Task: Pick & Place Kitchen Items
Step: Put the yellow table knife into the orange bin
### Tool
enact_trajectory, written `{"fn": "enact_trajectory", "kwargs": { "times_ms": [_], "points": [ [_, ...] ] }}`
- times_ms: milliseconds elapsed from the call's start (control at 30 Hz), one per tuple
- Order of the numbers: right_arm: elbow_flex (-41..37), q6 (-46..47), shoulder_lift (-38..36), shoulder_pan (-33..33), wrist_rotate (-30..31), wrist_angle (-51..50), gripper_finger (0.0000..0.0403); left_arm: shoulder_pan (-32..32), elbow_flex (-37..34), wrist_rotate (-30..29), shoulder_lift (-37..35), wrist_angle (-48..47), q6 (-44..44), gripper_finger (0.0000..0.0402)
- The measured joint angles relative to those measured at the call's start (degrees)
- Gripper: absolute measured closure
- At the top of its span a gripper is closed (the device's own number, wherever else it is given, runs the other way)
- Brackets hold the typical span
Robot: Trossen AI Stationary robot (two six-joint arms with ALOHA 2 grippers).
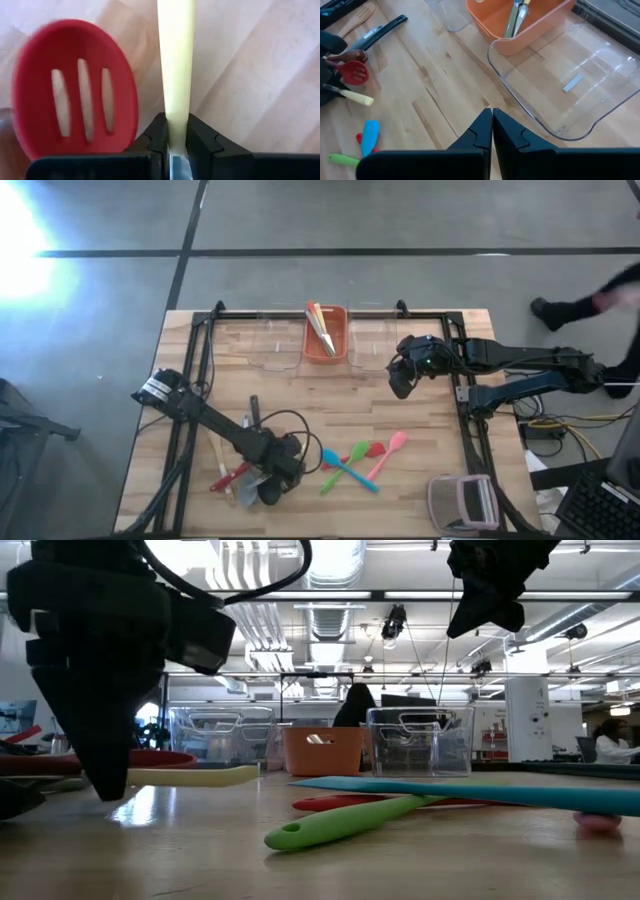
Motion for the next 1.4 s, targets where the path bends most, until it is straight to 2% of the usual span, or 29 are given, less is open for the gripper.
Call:
{"fn": "enact_trajectory", "kwargs": {
  "times_ms": [167, 367, 667, 867, 1067, 1400],
  "points": [
    [0.0, -2.7, 0.0, 0.3, -2.1, 1.0, 0.0394, 0.0, 0.0, 0.5, 0.0, -0.1, 0.7, 0.0357],
    [-0.5, -9.9, 3.1, 4.1, -10.2, 9.3, 0.0394, 0.0, 0.0, 1.6, -0.1, -0.3, 1.7, 0.0357],
    [-0.5, -19.1, 13.3, 13.5, -10.5, 14.4, 0.0394, 1.0, -0.1, 2.3, -3.7, -0.4, 3.3, 0.0357],
    [0.6, -25.7, 18.5, 17.3, -7.8, 22.5, 0.0394, 2.3, -1.0, 1.7, -5.3, 0.0, 3.5, 0.0357],
    [5.6, -27.3, 24.4, 18.3, -4.9, 22.8, 0.0394, 3.8, -1.1, 1.8, -5.3, 2.8, 6.2, 0.0357],
    [16.3, -28.3, 33.4, 21.0, 2.3, 8.2, 0.038, 6.6, -1.1, 4.8, -6.6, 4.0, 11.9, 0.0357]
  ]
}}
